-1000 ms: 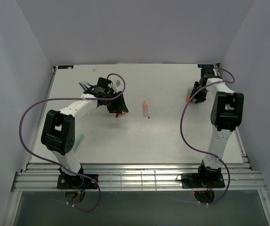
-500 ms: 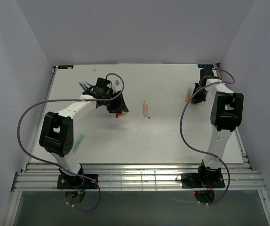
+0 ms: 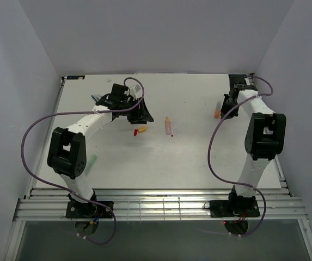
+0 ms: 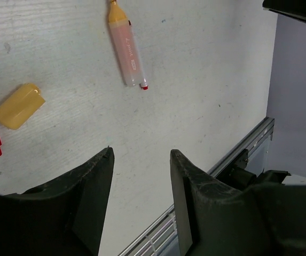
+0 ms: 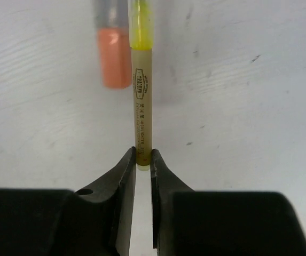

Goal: Open the pen caps

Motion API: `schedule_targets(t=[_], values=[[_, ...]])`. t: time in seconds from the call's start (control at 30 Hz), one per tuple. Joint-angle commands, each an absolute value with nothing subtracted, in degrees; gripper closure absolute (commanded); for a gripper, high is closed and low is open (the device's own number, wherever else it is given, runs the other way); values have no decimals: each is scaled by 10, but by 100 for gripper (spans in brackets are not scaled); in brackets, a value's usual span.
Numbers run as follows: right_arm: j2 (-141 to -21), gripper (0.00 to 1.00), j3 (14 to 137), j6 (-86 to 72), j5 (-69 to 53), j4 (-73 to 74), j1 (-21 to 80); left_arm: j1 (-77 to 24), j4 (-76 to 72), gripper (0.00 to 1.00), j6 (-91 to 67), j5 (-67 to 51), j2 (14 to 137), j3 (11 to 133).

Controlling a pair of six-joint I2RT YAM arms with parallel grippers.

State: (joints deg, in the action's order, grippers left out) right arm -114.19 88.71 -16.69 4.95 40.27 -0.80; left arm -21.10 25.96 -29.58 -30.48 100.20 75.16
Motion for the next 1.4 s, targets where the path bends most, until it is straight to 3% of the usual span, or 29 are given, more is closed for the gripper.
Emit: schedule_targets(t=[0.0, 0.13, 0.3, 0.5, 1.13, 1.37], values=[[-1036, 92, 906, -173, 27, 456, 47, -210, 210, 43, -317, -354, 997, 748], [-963, 92, 837, -173, -88, 446, 176, -207, 144, 40, -351, -428, 1003, 741], [-940, 92, 789, -200, -146, 392, 305, -207, 139, 37, -366, -450, 1026, 780], [-983, 92, 871, -221, -178, 408, 379, -201, 112, 37, -405, -447, 1011, 731], [-969, 92, 875, -228, -166, 395, 411, -196, 178, 38, -417, -388, 996, 728], [-989, 92, 901, -230, -180, 376, 412, -196, 179, 50, -421, -395, 1004, 733]])
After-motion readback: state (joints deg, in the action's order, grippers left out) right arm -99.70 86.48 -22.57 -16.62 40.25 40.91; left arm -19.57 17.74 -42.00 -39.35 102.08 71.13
